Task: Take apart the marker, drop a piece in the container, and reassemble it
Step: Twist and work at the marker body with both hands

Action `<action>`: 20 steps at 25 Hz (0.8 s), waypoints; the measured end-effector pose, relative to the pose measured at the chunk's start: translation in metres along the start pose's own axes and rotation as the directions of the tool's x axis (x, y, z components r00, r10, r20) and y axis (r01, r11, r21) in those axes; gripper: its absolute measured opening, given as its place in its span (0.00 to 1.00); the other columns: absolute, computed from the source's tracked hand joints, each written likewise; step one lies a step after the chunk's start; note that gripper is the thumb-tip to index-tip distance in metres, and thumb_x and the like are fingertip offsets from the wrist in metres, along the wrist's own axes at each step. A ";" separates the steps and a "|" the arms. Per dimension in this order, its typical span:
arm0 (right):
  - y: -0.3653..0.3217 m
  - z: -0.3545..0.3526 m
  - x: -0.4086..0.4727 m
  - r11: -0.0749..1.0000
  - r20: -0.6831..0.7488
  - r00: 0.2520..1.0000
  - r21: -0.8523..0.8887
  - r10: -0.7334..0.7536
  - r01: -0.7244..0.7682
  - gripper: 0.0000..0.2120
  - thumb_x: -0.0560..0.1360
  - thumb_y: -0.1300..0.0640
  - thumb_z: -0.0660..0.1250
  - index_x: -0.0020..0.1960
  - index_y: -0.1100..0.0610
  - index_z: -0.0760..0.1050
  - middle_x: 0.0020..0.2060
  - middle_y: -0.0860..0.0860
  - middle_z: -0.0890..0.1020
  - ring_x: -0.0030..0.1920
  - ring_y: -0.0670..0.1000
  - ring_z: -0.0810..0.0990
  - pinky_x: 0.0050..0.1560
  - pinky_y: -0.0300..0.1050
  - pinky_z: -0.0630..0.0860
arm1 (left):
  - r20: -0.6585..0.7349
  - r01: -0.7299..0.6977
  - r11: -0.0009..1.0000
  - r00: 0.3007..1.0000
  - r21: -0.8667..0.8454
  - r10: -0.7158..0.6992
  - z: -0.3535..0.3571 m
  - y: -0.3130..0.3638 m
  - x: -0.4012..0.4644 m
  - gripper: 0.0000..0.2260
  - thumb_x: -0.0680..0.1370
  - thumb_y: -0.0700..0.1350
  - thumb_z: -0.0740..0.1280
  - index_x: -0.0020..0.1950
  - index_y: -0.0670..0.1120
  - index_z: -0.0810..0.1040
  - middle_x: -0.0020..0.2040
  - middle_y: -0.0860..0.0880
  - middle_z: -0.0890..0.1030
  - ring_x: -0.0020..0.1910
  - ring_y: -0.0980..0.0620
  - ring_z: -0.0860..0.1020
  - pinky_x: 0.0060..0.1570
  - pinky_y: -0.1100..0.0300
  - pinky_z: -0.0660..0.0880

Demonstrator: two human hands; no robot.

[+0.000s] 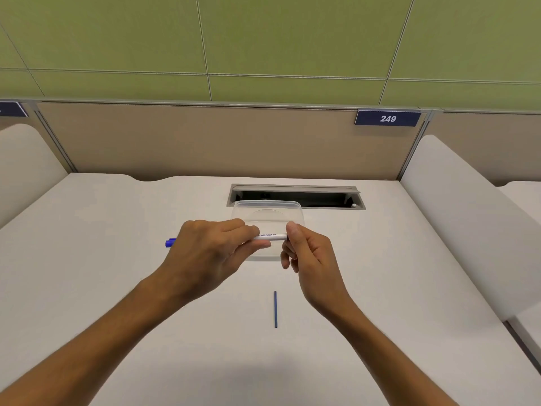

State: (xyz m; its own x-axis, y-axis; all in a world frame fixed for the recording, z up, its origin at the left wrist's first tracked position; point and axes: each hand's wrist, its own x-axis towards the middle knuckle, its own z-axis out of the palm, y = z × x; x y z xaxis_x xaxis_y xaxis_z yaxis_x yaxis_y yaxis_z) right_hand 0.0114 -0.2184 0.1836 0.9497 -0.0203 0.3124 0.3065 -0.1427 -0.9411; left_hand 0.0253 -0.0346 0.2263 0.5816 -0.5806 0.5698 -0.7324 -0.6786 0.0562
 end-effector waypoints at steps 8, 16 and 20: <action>0.004 -0.010 0.000 0.849 0.067 0.910 -0.337 -0.409 0.407 0.14 0.82 0.54 0.53 0.43 0.59 0.70 0.37 0.49 0.72 0.35 0.49 0.69 0.34 0.44 0.68 | 0.155 0.219 0.806 0.975 -0.550 -0.159 -0.006 -0.010 0.004 0.07 0.76 0.51 0.68 0.41 0.51 0.84 0.26 0.52 0.71 0.26 0.56 0.64 0.26 0.62 0.61; -0.002 -0.005 0.001 0.999 -0.011 1.000 -0.017 -0.027 0.027 0.24 0.83 0.47 0.57 0.30 0.54 0.71 0.26 0.54 0.74 0.29 0.45 0.72 0.31 0.30 0.68 | 0.037 -0.061 0.997 0.998 0.047 0.059 -0.011 -0.002 0.003 0.13 0.78 0.53 0.63 0.42 0.46 0.82 0.30 0.53 0.75 0.24 0.50 0.68 0.21 0.60 0.64; -0.002 -0.011 0.003 0.985 0.132 0.982 0.091 0.135 -0.147 0.24 0.84 0.52 0.58 0.28 0.51 0.70 0.25 0.46 0.72 0.28 0.50 0.74 0.30 0.35 0.68 | 0.048 -0.125 0.972 0.992 0.200 0.118 -0.008 -0.003 0.001 0.13 0.79 0.51 0.64 0.42 0.45 0.81 0.29 0.50 0.75 0.22 0.49 0.69 0.24 0.62 0.58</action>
State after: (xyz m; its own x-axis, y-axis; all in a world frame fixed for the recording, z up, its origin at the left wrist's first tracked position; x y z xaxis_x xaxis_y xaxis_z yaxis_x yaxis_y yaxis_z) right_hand 0.0131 -0.2295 0.1875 0.9824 0.0919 0.1628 0.1676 -0.0475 -0.9847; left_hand 0.0255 -0.0298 0.2334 0.5072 -0.6774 0.5328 -0.7138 -0.6766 -0.1807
